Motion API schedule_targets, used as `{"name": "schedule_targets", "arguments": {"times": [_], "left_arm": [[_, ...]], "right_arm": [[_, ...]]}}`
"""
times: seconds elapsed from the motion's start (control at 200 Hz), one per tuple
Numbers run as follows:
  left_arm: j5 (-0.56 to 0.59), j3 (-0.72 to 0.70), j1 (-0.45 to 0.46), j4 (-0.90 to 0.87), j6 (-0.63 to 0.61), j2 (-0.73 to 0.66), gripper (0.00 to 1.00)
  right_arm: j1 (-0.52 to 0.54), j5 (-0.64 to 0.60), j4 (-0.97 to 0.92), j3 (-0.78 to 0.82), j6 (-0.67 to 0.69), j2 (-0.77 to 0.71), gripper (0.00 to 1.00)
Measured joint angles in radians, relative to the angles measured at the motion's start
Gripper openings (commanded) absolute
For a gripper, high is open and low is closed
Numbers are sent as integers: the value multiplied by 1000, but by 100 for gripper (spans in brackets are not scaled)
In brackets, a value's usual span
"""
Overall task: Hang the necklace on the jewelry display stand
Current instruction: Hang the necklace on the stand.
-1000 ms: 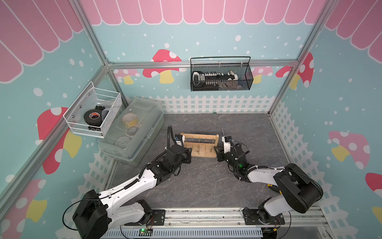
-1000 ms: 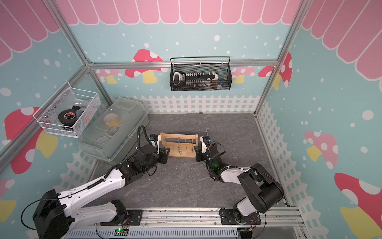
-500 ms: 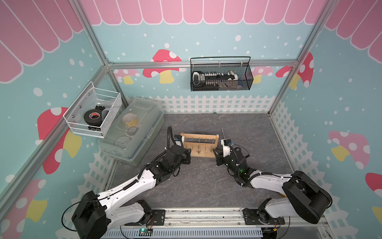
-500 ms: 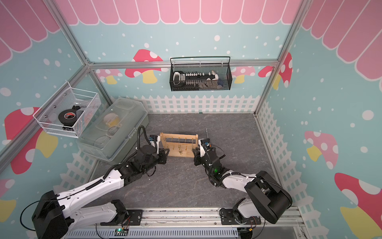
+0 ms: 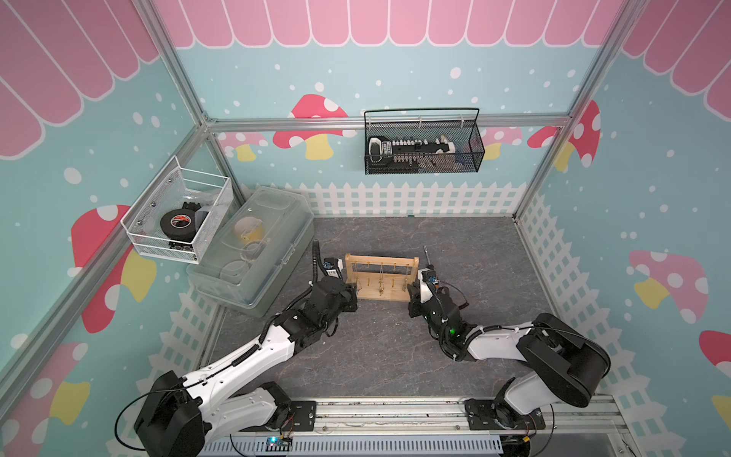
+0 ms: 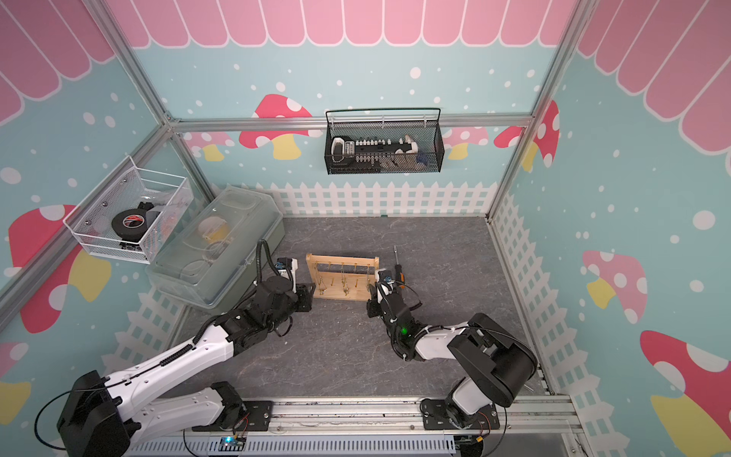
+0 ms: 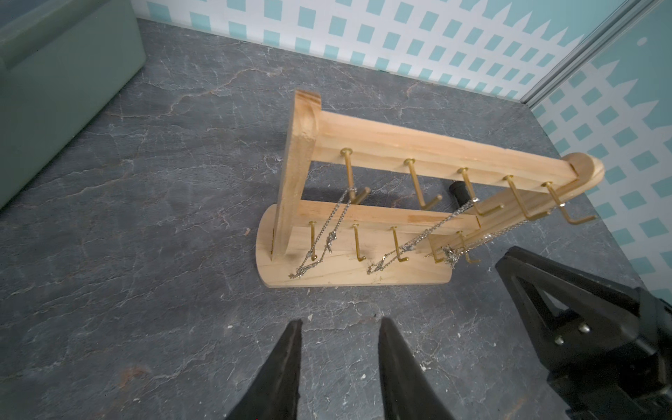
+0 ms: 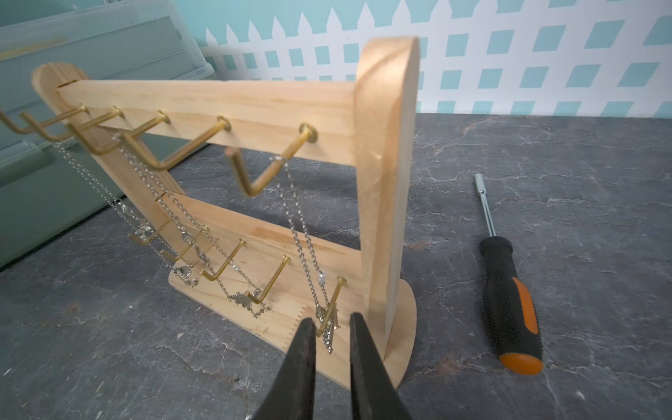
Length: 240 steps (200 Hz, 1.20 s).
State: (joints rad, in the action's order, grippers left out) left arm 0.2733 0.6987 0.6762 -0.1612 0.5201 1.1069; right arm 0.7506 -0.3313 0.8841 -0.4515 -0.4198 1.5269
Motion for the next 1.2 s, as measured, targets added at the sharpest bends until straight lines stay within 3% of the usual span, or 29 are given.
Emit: {"name": "schedule_targets", "arguments": {"times": [1.201], "left_arm": [[-35,-20,-41,1,0,-21,36]], "right_arm": [[3,-69,14,-80,39,49,16]]}}
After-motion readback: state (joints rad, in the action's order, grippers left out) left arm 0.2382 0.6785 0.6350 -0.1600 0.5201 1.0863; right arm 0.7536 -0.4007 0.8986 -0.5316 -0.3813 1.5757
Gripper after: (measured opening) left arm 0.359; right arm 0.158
